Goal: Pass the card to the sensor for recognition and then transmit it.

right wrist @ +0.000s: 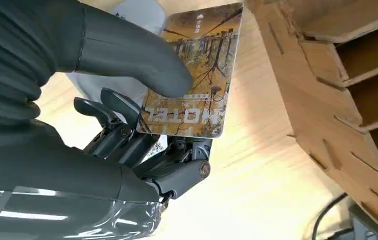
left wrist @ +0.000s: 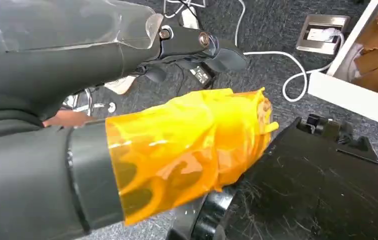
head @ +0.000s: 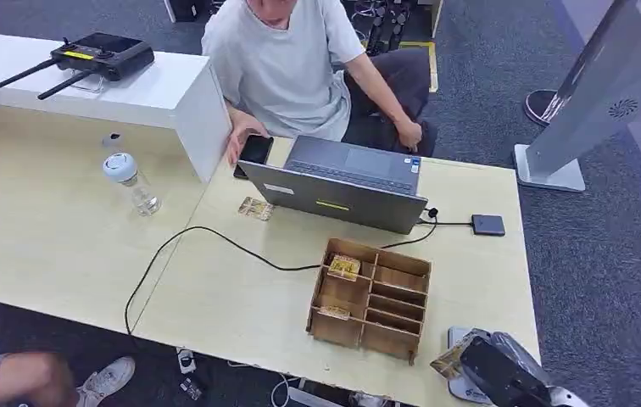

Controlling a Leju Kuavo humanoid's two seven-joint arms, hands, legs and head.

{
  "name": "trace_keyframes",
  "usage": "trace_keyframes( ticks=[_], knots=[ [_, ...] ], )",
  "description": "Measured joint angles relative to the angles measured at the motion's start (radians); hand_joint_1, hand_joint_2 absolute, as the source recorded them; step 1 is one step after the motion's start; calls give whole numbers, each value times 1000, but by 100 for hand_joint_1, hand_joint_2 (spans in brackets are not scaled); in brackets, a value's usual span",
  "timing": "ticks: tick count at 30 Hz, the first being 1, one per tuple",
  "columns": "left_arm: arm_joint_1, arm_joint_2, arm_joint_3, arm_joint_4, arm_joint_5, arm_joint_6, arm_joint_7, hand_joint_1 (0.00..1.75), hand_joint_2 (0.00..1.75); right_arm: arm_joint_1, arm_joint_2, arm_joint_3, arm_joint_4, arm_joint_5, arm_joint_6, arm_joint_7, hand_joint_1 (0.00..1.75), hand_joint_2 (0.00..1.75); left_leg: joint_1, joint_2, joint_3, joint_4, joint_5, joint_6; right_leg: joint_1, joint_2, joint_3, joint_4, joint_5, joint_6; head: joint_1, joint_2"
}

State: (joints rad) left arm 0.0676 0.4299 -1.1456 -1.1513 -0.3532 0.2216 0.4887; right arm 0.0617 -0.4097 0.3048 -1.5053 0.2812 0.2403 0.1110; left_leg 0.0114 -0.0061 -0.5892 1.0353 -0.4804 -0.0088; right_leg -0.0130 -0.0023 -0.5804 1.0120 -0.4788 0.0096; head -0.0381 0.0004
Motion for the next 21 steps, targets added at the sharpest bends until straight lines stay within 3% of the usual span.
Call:
trace_keyframes(
  ticks=[8,21],
  knots=[
    [0,-2,3,2,-3,1,1,0,0,-4,0,21,0,22,-32,25,175,175,0,0,0,0,0,0,0,0,0,0,0,0,0,0],
    [0,-6,4,6,-6,0,-2,0,0,0,-8,-31,-5,-103,-4,-31,175,175,0,0,0,0,0,0,0,0,0,0,0,0,0,0]
  ],
)
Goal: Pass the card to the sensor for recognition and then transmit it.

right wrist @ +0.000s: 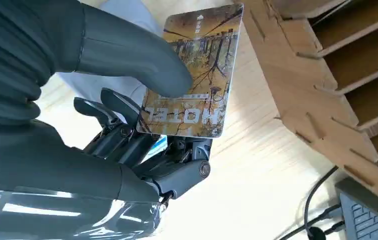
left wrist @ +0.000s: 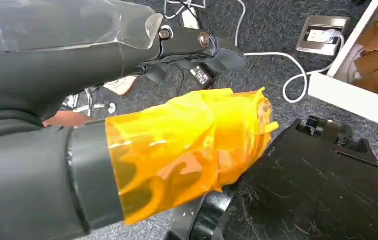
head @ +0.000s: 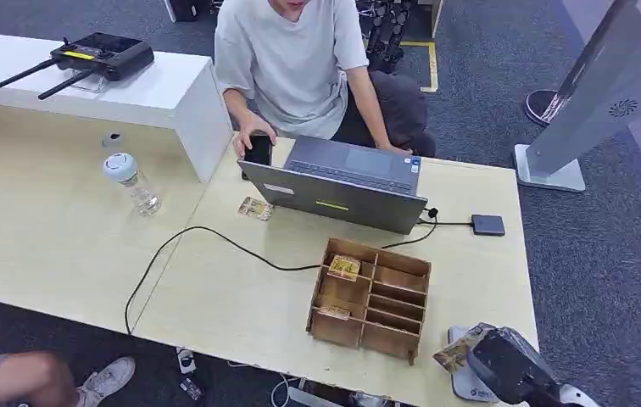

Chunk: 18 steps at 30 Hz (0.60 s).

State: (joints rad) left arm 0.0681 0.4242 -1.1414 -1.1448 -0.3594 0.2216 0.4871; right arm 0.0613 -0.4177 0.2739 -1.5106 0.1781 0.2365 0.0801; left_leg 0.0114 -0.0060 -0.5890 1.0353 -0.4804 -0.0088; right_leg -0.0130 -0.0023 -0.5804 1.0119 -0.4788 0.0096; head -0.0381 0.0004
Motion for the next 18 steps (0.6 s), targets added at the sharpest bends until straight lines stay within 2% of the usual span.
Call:
trace_keyframes(
  ticks=[6,13,18],
  knots=[
    [0,0,0,8,0,-4,-6,0,0,5,-11,-26,-2,-38,15,-16,175,175,0,0,0,0,0,0,0,0,0,0,0,0,0,0],
    [1,-1,2,8,4,-2,-1,0,0,2,-16,-27,-2,96,-43,69,175,175,0,0,0,0,0,0,0,0,0,0,0,0,0,0],
    [1,-2,2,8,3,0,4,0,0,-3,-16,-26,-2,134,-57,93,175,175,0,0,0,0,0,0,0,0,0,0,0,0,0,0]
  ],
)
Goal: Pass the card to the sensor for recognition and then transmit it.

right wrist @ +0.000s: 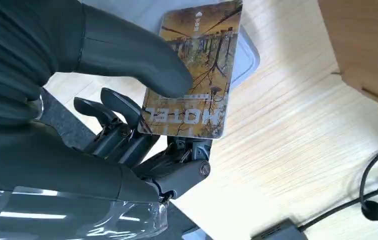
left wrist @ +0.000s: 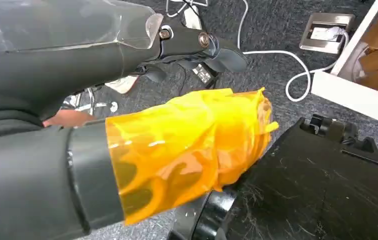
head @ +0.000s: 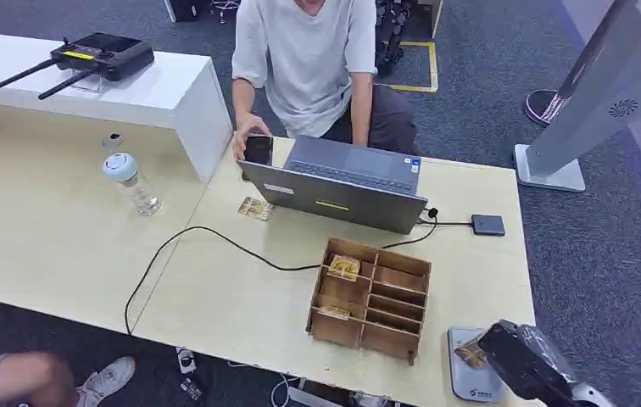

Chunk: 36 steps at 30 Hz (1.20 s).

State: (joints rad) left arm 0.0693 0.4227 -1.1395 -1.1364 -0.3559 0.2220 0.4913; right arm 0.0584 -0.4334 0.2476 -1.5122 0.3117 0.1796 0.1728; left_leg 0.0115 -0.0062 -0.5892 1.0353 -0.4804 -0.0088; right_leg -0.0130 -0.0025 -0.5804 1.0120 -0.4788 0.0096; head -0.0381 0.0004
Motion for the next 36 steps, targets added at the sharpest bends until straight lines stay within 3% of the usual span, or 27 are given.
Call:
trace_keyframes(
  ticks=[20,36],
  knots=[
    [0,-1,0,0,9,9,23,0,0,-17,13,9,13,156,14,40,175,175,0,0,0,0,0,0,0,0,0,0,0,0,0,0],
    [-1,-2,0,0,8,9,19,0,0,-24,25,39,29,179,27,40,175,175,0,0,0,0,0,0,0,0,0,0,0,0,0,0]
  ],
)
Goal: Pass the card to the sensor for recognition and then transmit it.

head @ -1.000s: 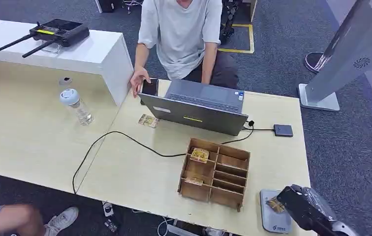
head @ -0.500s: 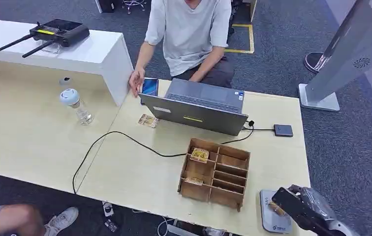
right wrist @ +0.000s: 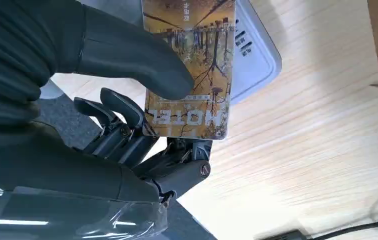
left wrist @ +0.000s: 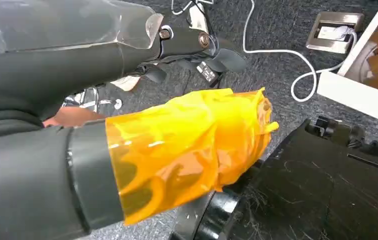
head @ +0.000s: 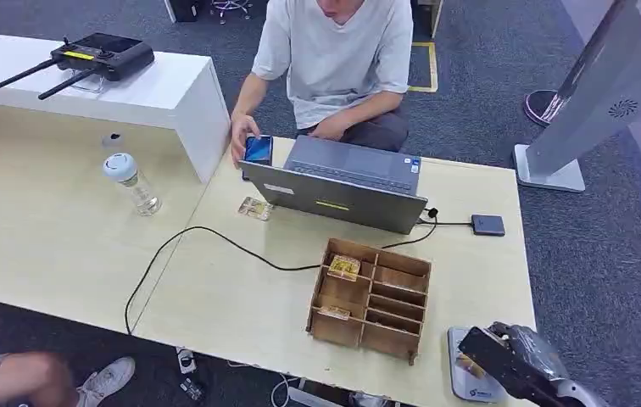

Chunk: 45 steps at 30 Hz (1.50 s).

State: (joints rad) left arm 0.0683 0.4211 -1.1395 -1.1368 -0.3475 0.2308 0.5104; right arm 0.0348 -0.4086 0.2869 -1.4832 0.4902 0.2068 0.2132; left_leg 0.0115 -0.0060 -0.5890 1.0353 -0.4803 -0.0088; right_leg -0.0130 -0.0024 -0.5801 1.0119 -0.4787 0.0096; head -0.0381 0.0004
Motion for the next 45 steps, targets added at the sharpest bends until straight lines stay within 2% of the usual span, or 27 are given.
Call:
trace_keyframes(
  ticks=[13,33,45],
  knots=[
    [-2,-6,0,0,-5,-7,-5,0,0,-18,50,68,30,80,-34,35,175,175,0,0,0,0,0,0,0,0,0,0,0,0,0,0],
    [-2,-6,0,0,-14,-9,-11,0,0,-34,76,79,60,97,-37,33,175,175,0,0,2,0,0,0,0,1,2,0,0,0,0,0],
    [0,-6,0,5,-6,-2,-11,0,0,-25,52,49,2,-35,-27,-56,175,175,0,0,2,0,0,0,0,1,1,0,0,0,0,0]
  ],
)
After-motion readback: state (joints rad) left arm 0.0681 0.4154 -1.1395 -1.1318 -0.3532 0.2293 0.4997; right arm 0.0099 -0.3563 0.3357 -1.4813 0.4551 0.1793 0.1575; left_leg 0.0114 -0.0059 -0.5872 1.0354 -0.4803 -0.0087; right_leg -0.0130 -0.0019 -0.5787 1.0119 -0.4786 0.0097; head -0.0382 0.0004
